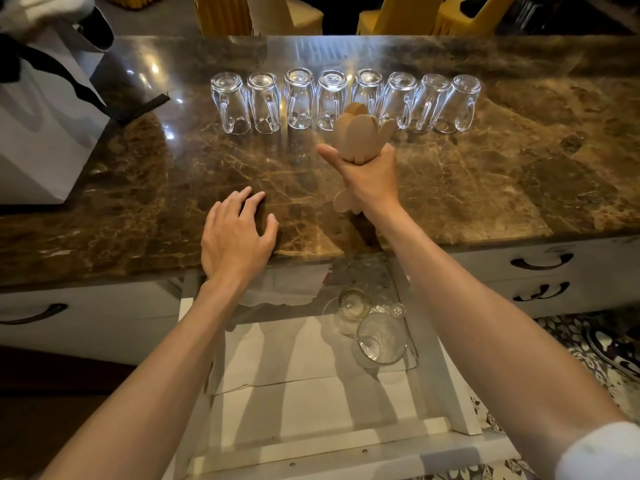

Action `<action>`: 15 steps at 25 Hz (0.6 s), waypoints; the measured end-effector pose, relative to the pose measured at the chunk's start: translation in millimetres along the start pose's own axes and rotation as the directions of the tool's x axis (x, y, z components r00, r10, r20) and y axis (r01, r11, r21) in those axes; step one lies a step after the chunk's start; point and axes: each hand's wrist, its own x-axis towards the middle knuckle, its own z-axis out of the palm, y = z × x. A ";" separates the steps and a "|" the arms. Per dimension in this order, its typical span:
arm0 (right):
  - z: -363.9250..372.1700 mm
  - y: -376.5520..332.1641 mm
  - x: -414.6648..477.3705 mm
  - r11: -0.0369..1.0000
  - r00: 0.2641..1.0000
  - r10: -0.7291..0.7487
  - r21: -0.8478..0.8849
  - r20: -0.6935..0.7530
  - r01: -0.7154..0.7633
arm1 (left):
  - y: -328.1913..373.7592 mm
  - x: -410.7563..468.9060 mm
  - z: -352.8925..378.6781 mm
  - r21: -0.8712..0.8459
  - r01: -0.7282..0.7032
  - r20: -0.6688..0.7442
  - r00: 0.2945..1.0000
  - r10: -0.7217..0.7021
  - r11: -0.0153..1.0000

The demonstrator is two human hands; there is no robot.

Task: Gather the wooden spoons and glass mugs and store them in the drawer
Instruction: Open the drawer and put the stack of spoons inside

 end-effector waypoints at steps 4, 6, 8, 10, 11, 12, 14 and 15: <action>-3.8 -22.2 -5.2 0.999 0.999 -0.030 -0.028 0.035 0.031 | 1.9 -1.3 -2.0 0.001 0.003 0.008 1.000 -0.003 1.000; -5.5 -35.6 -12.1 0.998 0.998 -0.053 -0.017 0.038 0.054 | 1.8 -0.7 -2.7 0.000 0.009 0.008 1.000 -0.009 1.000; -7.7 -50.2 -22.0 0.996 0.996 -0.078 -0.039 0.049 0.080 | 2.5 -0.2 -3.2 0.000 0.013 0.018 1.000 -0.013 1.000; -12.4 -59.9 -30.7 0.991 0.989 -0.100 -0.074 0.104 0.108 | 3.4 -2.6 -2.6 0.001 0.010 0.022 1.000 -0.010 1.000; -14.8 -64.7 -36.4 0.988 0.984 -0.113 -0.088 0.141 0.126 | 2.7 -2.7 -2.4 -0.001 0.010 0.023 1.000 -0.010 1.000; -16.7 -69.3 -42.5 0.985 0.976 -0.125 -0.098 0.178 0.144 | 2.1 -1.4 -2.5 -0.006 0.011 0.021 1.000 -0.010 1.000; -18.6 -75.3 -57.4 0.982 0.959 -0.137 -0.093 0.248 0.164 | 2.4 0.7 -2.6 0.005 0.013 0.022 1.000 -0.013 1.000; -18.5 -76.7 -65.6 0.981 0.949 -0.146 -0.083 0.281 0.176 | 4.0 -0.4 -2.7 0.017 0.013 0.025 1.000 -0.013 1.000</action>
